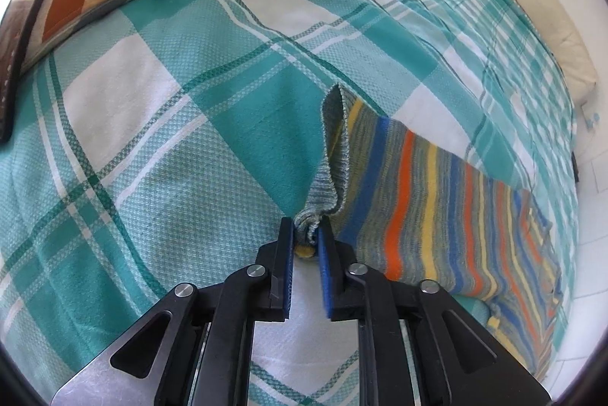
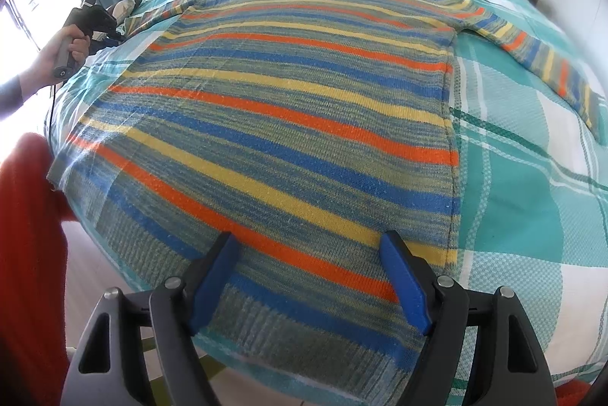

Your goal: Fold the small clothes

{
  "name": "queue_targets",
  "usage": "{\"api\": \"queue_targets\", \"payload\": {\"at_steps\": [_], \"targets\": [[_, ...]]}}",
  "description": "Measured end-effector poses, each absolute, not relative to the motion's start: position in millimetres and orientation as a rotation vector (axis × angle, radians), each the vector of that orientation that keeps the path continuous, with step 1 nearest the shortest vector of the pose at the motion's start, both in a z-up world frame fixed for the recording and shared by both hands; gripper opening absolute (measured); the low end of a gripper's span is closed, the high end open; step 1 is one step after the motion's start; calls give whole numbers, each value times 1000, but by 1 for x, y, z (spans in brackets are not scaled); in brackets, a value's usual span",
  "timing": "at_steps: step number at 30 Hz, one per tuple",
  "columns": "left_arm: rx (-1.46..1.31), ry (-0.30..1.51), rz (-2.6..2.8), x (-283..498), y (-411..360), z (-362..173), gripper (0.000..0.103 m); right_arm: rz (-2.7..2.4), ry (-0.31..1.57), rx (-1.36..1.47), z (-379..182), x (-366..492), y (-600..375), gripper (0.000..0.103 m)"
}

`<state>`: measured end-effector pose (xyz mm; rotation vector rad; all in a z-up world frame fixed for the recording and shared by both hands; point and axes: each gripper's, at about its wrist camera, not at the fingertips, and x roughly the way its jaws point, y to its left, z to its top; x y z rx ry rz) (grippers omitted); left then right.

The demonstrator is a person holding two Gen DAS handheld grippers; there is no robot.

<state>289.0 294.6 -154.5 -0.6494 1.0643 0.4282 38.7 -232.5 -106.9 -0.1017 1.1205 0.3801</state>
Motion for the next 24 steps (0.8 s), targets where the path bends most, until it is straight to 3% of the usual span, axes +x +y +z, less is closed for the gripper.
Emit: {"api": "queue_targets", "payload": {"at_steps": [1, 3, 9, 15, 19, 21, 24], "targets": [[-626, 1068, 456, 287, 296, -151, 25, 379, 1121, -103, -107, 39, -232, 79], [-548, 1061, 537, 277, 296, -139, 49, 379, 1120, -107, -107, 39, -231, 79], [-373, 938, 400, 277, 249, -95, 76, 380, 1121, -104, -108, 39, -230, 81], [-303, 1014, 244, 326, 201, -113, 80, 372, 1125, -115, -109, 39, -226, 84], [-352, 1117, 380, 327, 228, -151, 80, 373, 1125, -115, -109, 39, -226, 84], [-391, 1081, 420, 308, 249, -155, 77, 375, 1125, -115, -109, 39, -227, 84], [-374, 1098, 545, 281, 281, -157, 89, 380, 1126, -113, -109, 40, -229, 84]]}}
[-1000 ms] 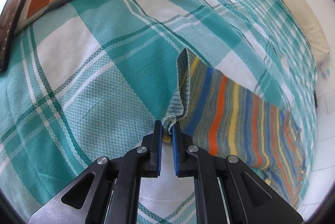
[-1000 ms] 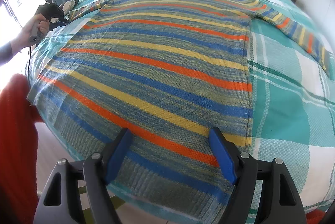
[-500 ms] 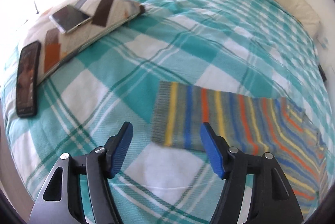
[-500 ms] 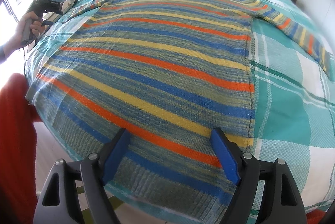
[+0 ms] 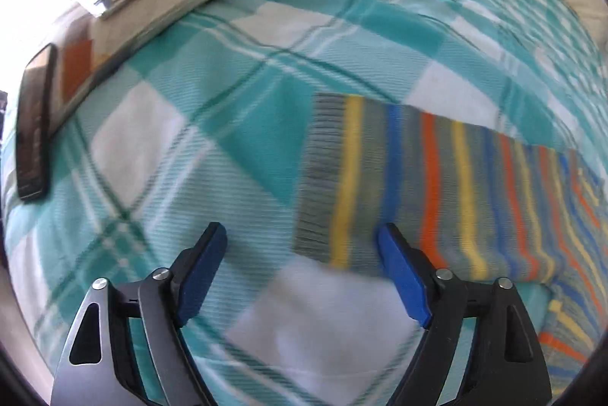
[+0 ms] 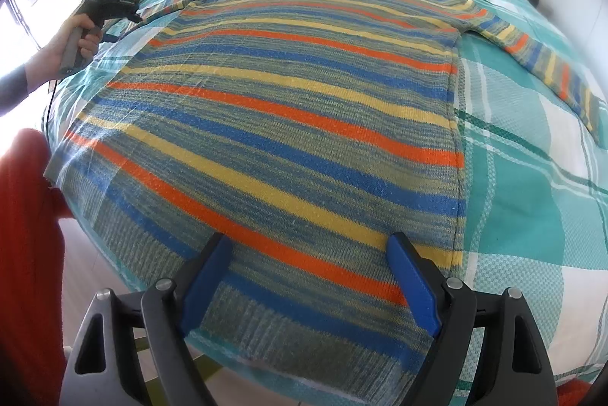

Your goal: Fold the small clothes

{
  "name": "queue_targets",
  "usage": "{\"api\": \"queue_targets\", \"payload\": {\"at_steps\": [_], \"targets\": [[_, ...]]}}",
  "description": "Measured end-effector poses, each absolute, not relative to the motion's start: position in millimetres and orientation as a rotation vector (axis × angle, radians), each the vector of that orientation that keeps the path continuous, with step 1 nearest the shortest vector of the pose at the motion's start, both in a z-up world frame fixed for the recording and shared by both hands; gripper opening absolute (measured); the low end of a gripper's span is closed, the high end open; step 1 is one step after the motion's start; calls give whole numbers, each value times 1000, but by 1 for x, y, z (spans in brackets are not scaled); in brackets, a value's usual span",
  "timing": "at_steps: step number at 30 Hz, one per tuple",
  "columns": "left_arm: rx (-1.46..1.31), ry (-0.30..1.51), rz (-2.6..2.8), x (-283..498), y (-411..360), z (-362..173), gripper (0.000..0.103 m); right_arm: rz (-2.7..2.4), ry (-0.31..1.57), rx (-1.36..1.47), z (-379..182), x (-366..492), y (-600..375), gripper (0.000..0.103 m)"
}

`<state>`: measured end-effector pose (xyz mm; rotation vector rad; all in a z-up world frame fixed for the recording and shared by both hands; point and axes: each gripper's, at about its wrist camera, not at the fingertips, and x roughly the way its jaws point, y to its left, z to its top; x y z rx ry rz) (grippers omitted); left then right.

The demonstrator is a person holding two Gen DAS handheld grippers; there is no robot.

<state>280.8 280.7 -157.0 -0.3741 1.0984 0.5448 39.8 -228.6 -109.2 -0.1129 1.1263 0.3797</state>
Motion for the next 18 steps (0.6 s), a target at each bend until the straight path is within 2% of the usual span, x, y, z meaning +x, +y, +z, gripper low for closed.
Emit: {"api": "queue_targets", "payload": {"at_steps": [5, 11, 16, 18], "targets": [[-504, 1056, 526, 227, 310, -143, 84, 379, 1126, -110, -109, 41, -228, 85], [-421, 1007, 255, 201, 231, -125, 93, 370, 1119, -100, -108, 40, -226, 85], [-300, 1065, 161, 217, 171, -149, 94, 368, 1116, -95, -111, 40, -226, 89], [-295, 1099, 183, 223, 168, -166, 99, 368, 1113, -93, -111, 40, -226, 90]]}}
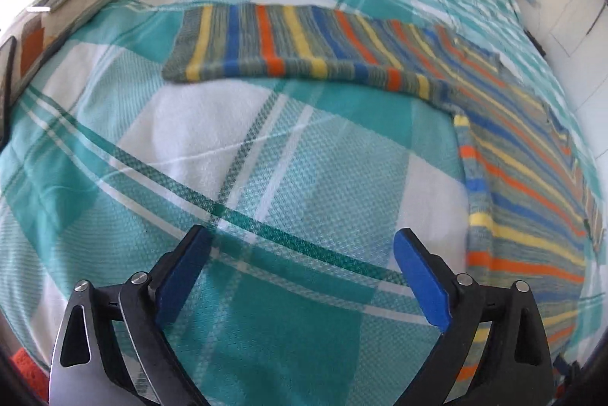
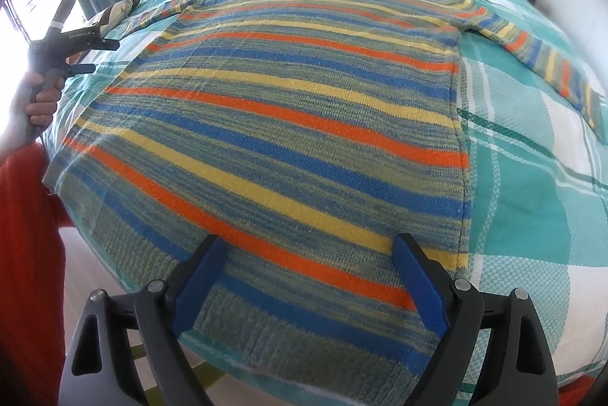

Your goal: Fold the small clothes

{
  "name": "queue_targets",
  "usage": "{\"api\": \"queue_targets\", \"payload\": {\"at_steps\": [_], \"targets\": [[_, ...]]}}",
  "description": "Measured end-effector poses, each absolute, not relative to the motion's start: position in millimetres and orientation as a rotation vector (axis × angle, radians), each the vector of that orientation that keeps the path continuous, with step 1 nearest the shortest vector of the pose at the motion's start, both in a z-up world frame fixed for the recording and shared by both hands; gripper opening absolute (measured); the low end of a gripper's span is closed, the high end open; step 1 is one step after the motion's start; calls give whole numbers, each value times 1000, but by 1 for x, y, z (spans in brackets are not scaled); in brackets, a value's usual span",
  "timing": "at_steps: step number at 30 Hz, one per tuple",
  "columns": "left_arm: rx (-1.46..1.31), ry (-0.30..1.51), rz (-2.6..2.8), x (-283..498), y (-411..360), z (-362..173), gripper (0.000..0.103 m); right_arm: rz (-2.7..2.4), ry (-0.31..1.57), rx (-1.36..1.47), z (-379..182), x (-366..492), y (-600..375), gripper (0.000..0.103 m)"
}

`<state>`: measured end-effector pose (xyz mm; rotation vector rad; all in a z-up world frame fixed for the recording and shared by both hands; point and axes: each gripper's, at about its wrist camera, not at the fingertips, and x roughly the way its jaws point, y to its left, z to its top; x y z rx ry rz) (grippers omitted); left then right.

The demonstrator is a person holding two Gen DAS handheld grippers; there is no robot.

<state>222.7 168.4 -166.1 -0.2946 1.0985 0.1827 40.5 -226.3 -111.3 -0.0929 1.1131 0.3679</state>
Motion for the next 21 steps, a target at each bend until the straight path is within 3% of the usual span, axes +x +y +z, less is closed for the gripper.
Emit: {"api": "queue_targets", "payload": {"at_steps": [5, 21], "targets": [[-129, 1054, 183, 216, 152, -175, 103, 373, 1104, -94, -113, 38, -227, 91], [-91, 988, 201, 207, 149, -179, 103, 381, 1093, -130, -115, 34, -221, 98]]}}
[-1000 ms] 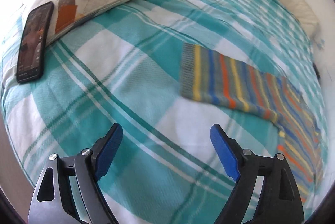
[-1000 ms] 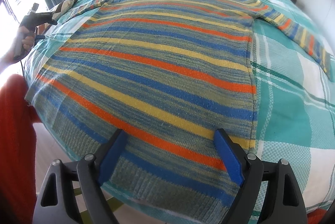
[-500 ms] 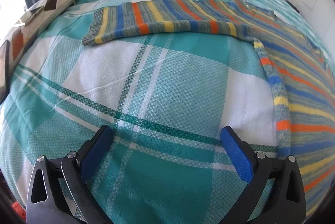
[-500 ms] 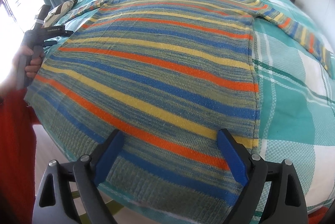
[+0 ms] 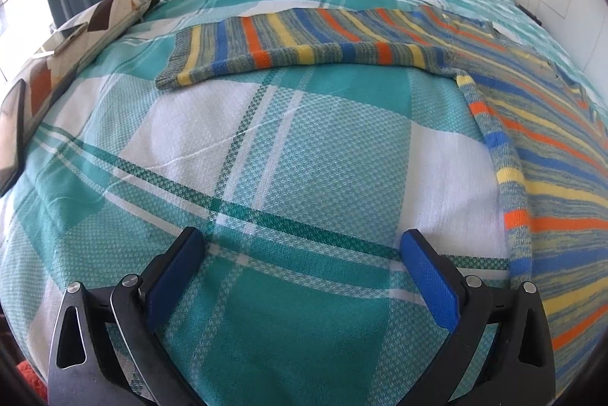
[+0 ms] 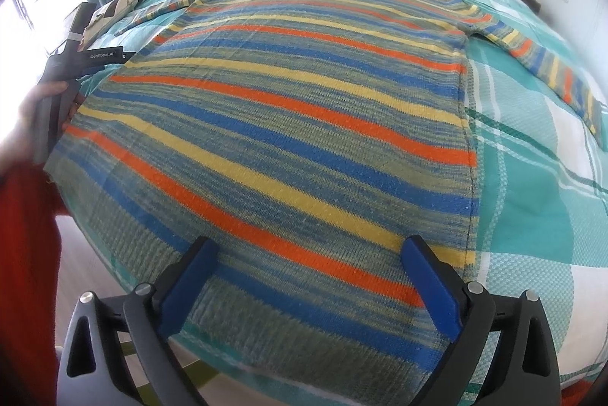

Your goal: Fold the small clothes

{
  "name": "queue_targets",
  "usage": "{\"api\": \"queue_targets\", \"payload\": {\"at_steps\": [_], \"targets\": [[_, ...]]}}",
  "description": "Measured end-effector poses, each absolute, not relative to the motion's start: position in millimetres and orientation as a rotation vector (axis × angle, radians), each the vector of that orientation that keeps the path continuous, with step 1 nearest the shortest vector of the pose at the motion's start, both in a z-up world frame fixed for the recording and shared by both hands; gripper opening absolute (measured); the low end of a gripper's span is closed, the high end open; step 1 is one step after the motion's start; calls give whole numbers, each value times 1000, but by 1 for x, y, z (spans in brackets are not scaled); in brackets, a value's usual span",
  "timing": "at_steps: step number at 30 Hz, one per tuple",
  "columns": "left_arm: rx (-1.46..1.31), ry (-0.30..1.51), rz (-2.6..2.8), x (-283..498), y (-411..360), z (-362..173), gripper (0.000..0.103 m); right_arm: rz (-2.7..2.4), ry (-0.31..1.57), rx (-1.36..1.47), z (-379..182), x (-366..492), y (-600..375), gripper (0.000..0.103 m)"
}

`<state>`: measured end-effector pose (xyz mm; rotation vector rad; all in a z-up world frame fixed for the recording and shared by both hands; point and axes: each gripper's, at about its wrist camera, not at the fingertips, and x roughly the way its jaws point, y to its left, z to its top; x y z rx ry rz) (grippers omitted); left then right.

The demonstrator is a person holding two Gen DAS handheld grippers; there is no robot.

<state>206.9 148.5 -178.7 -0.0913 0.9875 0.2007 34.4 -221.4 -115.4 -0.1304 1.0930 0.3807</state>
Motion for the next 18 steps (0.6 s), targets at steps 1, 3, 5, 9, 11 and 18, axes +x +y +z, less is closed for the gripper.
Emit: {"api": "queue_targets", "payload": {"at_steps": [1, 3, 5, 9, 11, 18], "targets": [[-90, 987, 202, 207, 148, -179, 103, 381, 1093, -131, -115, 34, -221, 98], [-87, 986, 202, 207, 148, -179, 103, 380, 1093, -130, -115, 34, -221, 99], [-87, 986, 202, 207, 147, -179, 103, 381, 1093, -130, -115, 34, -222, 99], [-87, 985, 203, 206, 147, -179, 103, 382, 1092, -131, -115, 34, -222, 100], [-83, 983, 203, 206, 147, -179, 103, 381, 1088, -127, -112, 33, -223, 99], [-67, 964, 207, 204, 144, -180, 103, 263, 747, -92, -45, 6, -246, 93]]}}
